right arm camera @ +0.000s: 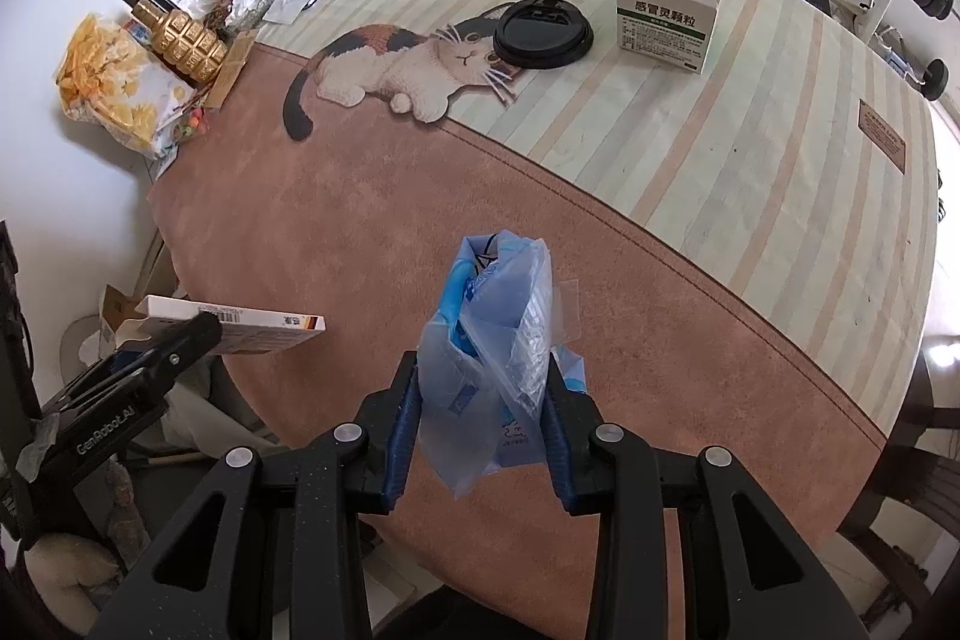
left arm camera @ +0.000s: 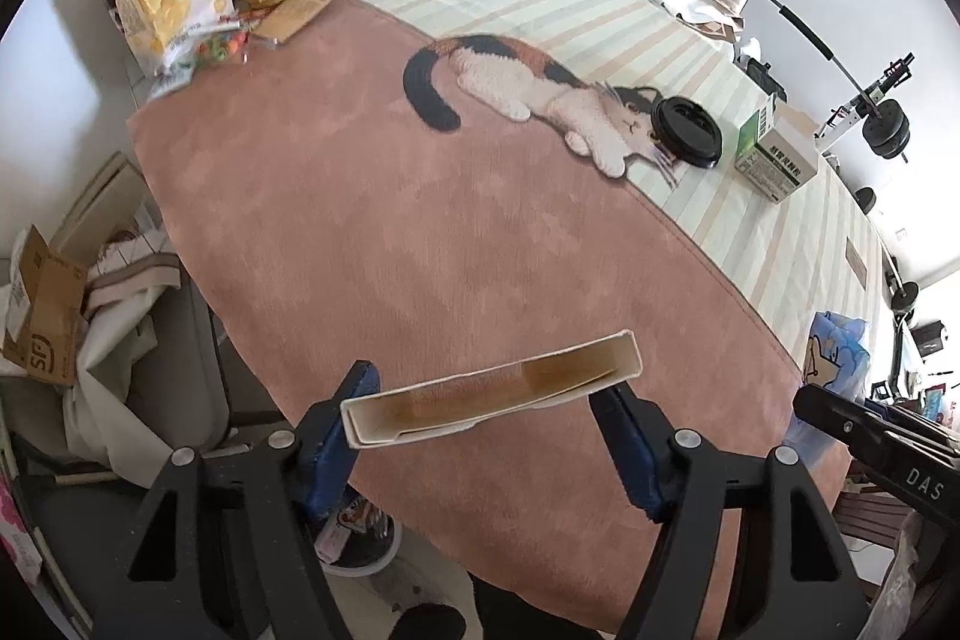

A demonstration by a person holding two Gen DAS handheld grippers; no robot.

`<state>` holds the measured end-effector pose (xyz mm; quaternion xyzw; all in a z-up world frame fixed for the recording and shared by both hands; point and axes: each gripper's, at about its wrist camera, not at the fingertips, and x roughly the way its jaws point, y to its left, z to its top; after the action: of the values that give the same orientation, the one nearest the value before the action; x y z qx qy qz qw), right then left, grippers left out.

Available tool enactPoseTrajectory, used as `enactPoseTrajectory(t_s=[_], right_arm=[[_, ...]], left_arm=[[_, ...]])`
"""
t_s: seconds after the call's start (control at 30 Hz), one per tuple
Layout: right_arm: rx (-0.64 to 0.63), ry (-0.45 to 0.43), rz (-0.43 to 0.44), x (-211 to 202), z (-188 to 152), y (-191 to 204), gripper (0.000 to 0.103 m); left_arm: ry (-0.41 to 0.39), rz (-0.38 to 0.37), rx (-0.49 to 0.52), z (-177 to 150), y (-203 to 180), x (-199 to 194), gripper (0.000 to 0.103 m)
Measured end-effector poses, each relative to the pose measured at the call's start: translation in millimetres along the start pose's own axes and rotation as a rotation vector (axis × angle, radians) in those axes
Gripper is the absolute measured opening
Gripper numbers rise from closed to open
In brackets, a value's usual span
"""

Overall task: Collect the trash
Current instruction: 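Grasp the white flat box with left tool while right tool holds the bag, then carry the box and bag to the bin and open both tools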

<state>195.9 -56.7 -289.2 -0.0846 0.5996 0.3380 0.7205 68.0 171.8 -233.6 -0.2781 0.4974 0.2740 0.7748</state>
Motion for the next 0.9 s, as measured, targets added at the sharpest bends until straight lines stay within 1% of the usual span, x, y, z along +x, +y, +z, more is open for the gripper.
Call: enactPoseTrajectory(t_s=[0.13,0.3,0.37,0.47,0.57,0.67,0.73,0.83,0.9], right_arm=[[-0.009,-0.013,0.021,-6.2,3.6,3.5,0.038],[-0.059,-0.038,0.054,-23.1,-3.9,28.7,0.038],[-0.087,-0.048,0.071,-30.7,-14.2,45.5,0.038],[-0.128,-0.055,0.095,-39.0,-36.4,73.7,0.038],[-0.168,-0.045,0.115,-37.5,-68.6,106.9,0.038],[-0.199,-0.016,0.126,-24.3,-103.4,136.4,0.038],[-0.213,0.013,0.132,-9.1,-125.8,152.9,0.038],[-0.244,0.086,0.129,31.4,-163.8,176.5,0.038],[-0.259,0.139,0.123,62.0,-183.4,185.9,0.038]], left_arm=[[-0.033,0.002,0.009,2.3,0.8,-18.7,0.07],[-0.101,0.006,-0.001,-8.3,18.2,-61.5,0.07],[-0.122,0.012,-0.008,-16.5,27.0,-76.3,0.07],[-0.156,0.022,-0.035,-38.7,53.0,-104.1,0.07],[-0.164,0.026,-0.054,-62.7,76.9,-119.9,0.07],[-0.148,0.032,-0.087,-99.0,110.5,-127.5,0.07],[-0.129,0.035,-0.111,-119.4,129.2,-124.7,0.07],[-0.061,0.039,-0.169,-154.4,163.8,-101.5,0.07],[0.012,0.038,-0.21,-178.7,187.9,-69.1,0.07]])
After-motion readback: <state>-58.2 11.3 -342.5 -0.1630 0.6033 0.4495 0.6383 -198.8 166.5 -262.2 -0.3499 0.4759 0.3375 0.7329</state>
